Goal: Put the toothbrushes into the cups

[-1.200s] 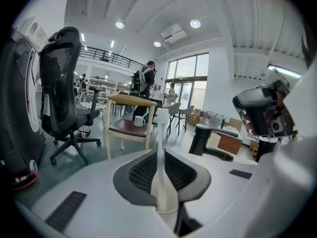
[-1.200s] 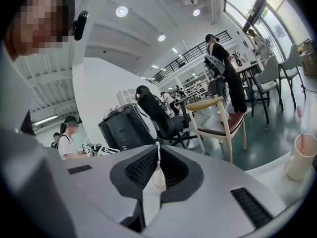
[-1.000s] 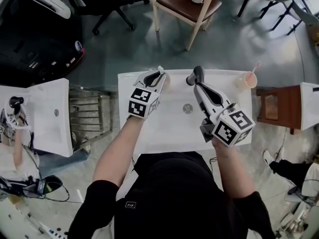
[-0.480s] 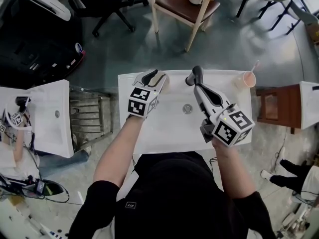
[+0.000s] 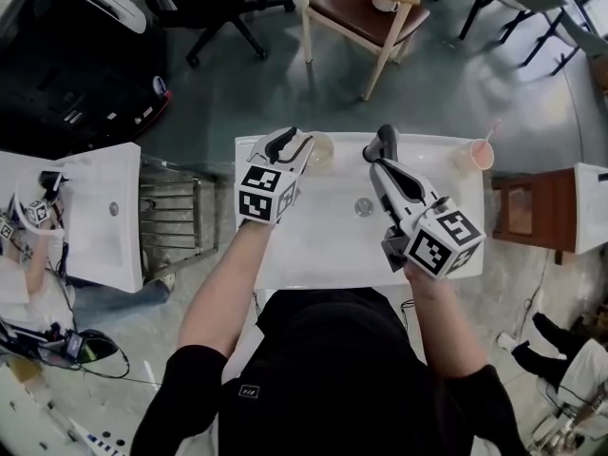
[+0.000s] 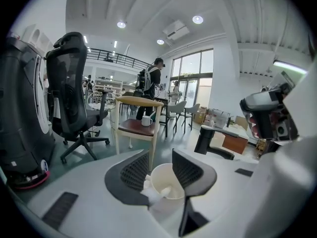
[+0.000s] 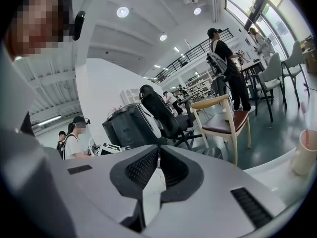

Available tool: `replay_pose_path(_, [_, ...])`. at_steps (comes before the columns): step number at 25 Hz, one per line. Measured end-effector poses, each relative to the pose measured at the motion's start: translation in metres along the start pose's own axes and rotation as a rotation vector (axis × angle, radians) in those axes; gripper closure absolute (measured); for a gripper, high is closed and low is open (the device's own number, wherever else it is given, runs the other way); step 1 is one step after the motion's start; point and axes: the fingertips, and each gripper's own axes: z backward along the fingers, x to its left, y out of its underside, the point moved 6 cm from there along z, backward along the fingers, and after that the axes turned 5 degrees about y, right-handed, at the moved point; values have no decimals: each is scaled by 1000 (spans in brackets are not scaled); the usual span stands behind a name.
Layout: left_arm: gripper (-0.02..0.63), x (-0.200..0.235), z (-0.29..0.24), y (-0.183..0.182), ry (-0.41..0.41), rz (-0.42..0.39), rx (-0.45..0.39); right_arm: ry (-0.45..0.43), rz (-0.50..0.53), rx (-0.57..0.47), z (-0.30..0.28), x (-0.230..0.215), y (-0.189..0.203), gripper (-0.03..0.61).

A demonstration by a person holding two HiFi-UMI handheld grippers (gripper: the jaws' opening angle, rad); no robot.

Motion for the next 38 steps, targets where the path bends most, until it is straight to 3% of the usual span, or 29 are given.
replay_pose_path(12, [459,14,55,-14,-46,-1,-96,-19,27,-18,0,26,8,540])
replay_pose_path(21, [502,17,99,-12,-18,-11,-149,43,63,-52,8,45,5,540])
replay_pose_path(31, [577,-14,140,-49,-90,-35,-244,64,144,-105,43,46,-23,540])
replay_pose_path(38, [588,-75,153,-75,-164,-24,-293,34,189,-176,101,17,-47,540])
